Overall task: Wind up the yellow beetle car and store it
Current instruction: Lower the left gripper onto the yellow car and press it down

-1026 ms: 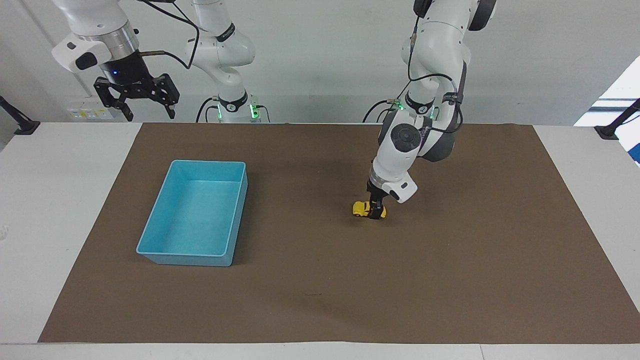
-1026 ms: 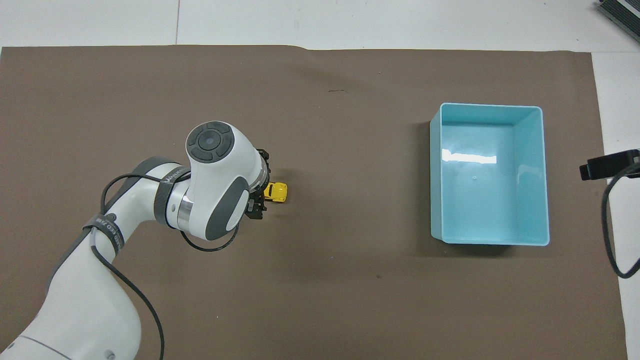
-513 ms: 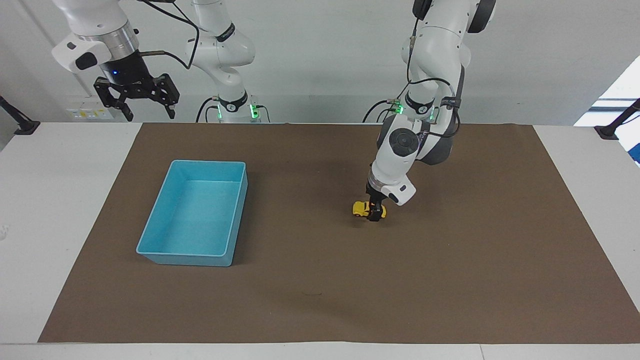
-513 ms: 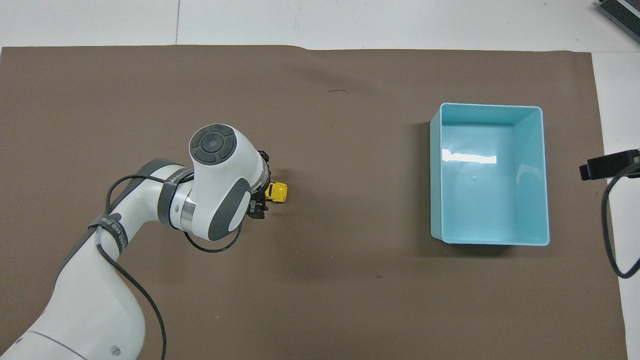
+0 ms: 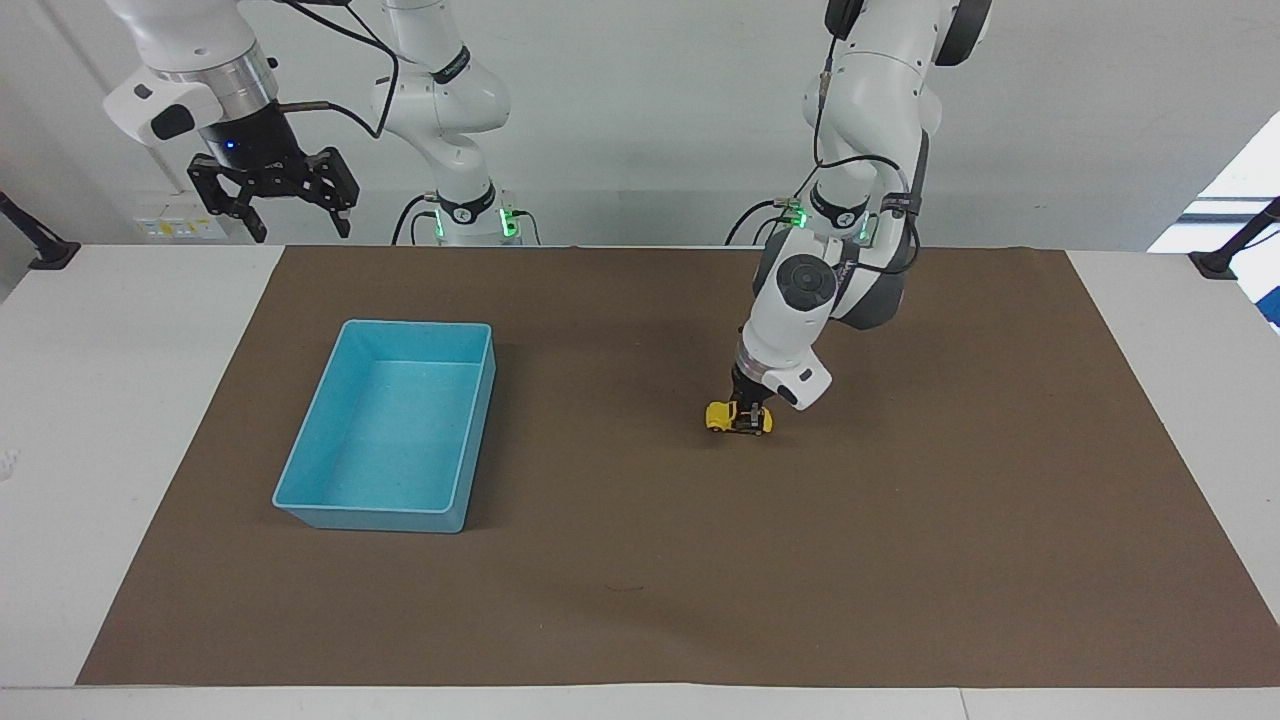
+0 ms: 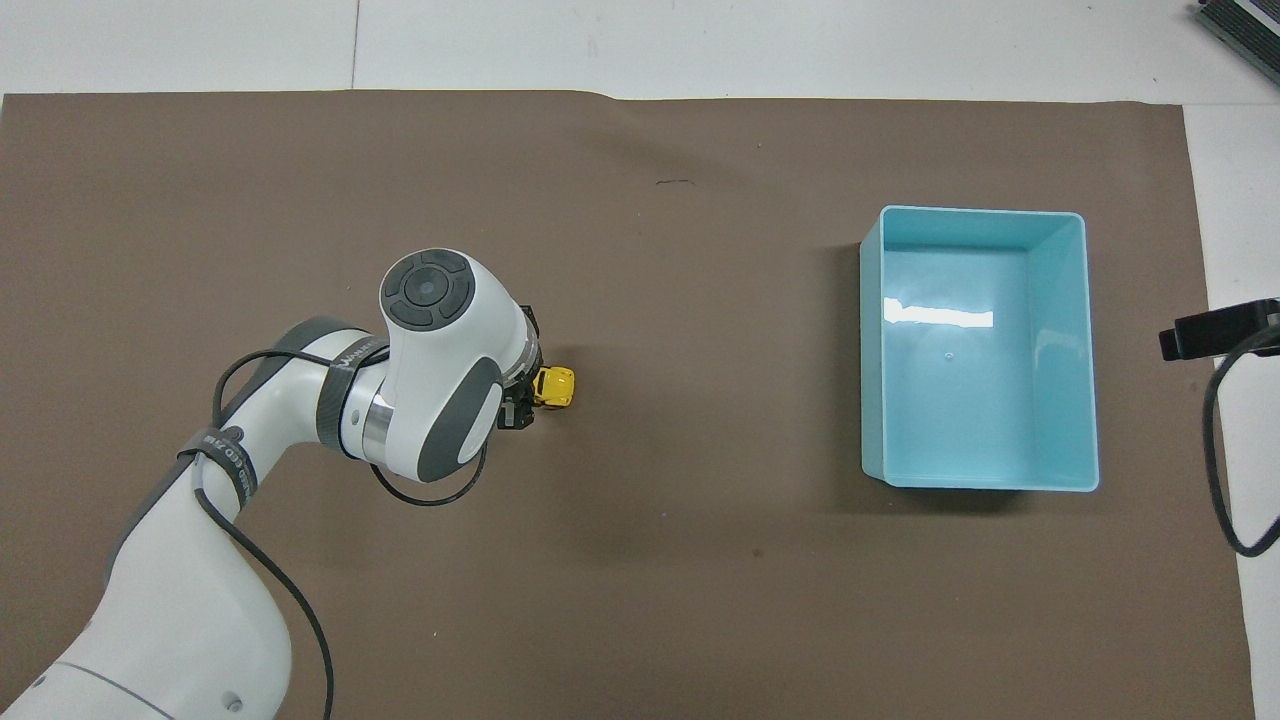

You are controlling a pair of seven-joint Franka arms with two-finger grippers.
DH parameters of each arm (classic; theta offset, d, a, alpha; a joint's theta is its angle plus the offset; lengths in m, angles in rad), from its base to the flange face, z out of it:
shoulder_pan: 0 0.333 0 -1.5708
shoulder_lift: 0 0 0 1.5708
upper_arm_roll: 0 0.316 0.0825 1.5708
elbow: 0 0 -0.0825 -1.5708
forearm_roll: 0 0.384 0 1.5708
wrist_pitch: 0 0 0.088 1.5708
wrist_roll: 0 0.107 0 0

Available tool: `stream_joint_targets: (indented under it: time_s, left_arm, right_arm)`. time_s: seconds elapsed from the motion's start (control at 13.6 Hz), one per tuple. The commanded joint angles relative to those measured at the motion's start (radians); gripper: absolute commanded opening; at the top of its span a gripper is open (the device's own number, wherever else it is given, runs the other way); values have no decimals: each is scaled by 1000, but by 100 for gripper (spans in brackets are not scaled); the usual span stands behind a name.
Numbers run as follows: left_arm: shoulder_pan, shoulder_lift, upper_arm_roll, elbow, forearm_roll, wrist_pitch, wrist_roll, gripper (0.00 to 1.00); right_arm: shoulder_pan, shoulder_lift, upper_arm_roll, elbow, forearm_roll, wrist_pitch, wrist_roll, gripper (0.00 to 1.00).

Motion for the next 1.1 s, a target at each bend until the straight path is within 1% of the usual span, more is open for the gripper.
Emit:
stream_joint_targets:
  time_s: [0.0, 0.37, 0.66, 1.03]
  left_arm:
    - [-14, -7, 14, -26, 17, 25, -21, 0]
    - [-2, -4, 14, -26, 17, 28, -75, 0]
    - [6, -1, 14, -27, 17, 34, -45, 0]
    - [57, -1, 14, -36, 17, 34, -35, 0]
  right_arm:
    - [-6, -15, 4, -6, 10, -7, 8, 100]
    - [-6, -15, 4, -6, 10, -7, 8, 100]
    - [-6, -15, 4, -6, 10, -9, 8, 100]
    - [-6, -15, 3, -6, 10, -7, 8, 100]
